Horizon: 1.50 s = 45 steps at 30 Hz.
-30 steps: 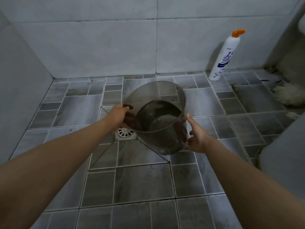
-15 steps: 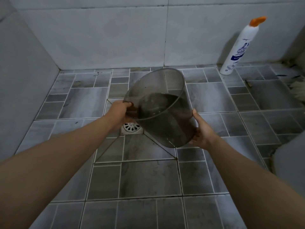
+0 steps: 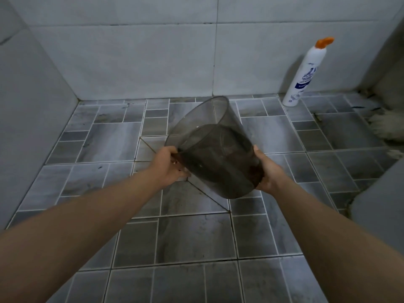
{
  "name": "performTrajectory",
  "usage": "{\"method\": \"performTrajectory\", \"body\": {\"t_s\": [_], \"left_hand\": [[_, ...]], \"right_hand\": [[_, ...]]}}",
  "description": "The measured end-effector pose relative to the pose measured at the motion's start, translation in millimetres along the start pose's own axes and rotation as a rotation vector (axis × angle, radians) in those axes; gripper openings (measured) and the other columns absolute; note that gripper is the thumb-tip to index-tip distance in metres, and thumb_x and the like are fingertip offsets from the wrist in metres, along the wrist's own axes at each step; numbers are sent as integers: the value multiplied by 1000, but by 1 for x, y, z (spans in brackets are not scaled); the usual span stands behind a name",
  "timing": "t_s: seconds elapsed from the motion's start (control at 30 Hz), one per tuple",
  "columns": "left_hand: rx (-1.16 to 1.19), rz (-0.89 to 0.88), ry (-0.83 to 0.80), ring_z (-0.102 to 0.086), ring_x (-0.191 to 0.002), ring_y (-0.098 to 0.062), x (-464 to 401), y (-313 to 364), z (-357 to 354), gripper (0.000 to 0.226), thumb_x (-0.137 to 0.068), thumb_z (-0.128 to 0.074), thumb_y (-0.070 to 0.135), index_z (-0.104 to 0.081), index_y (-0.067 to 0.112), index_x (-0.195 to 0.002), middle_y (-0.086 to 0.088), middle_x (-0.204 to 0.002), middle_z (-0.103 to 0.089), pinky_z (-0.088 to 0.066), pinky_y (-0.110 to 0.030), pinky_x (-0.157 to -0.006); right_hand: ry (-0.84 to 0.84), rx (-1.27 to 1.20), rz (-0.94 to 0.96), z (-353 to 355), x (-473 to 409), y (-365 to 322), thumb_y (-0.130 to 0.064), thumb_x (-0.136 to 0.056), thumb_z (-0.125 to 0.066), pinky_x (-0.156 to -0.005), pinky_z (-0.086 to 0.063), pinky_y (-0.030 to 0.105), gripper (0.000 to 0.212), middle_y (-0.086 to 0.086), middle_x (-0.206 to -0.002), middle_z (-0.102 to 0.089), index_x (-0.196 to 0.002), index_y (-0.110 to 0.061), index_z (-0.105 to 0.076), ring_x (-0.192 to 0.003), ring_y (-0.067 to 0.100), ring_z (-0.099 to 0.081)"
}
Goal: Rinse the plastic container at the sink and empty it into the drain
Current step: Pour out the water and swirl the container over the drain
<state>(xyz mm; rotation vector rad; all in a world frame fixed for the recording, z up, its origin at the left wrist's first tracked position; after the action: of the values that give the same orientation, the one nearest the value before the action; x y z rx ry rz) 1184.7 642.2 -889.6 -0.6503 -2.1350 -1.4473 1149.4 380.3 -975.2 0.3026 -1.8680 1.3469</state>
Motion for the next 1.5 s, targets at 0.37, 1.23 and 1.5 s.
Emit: {"method": "performTrajectory", "body": {"t_s": [0.37,1.23,1.5], "left_hand": [[110,48,-16,-56,-78,-27,11,-22,-6,36,-92,-30,7,-36,13,-57,-7,-61,-47,-32,-60,-105],[68,63,31,-57,-87,-32,11,-40,-9,33,-92,-28,9,-35,12,-59,-13,-79,-53,-34,-62,-101],[81,73,35,-56,-91,-35,12,-41,-6,33,-93,-29,11,-37,11,-60,-15,-88,-55,-33,-62,-104]], "right_hand": [[100,-11,71,7,25,-20,-57,4,-87,-74,-56,59,147,19,-122,-65,-129,-5,-51,-99,40,-67],[146,33,82,29,22,-27,-58,2,-87,-60,-59,45,142,15,-117,-67,-128,-9,-54,-95,35,-69],[151,41,88,28,18,-28,-59,2,-87,-69,-59,50,139,13,-113,-70,-125,-10,-58,-93,34,-70]]}}
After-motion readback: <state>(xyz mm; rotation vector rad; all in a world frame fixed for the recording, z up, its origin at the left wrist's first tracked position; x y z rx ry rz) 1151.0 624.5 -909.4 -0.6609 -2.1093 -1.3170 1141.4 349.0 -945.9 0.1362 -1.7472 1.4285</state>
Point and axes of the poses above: each hand's wrist, its own x-axis away from the middle knuckle, its own z-axis out of the back of the hand, y = z × x, the point moved 10 cm from there along -x, towards the middle knuckle
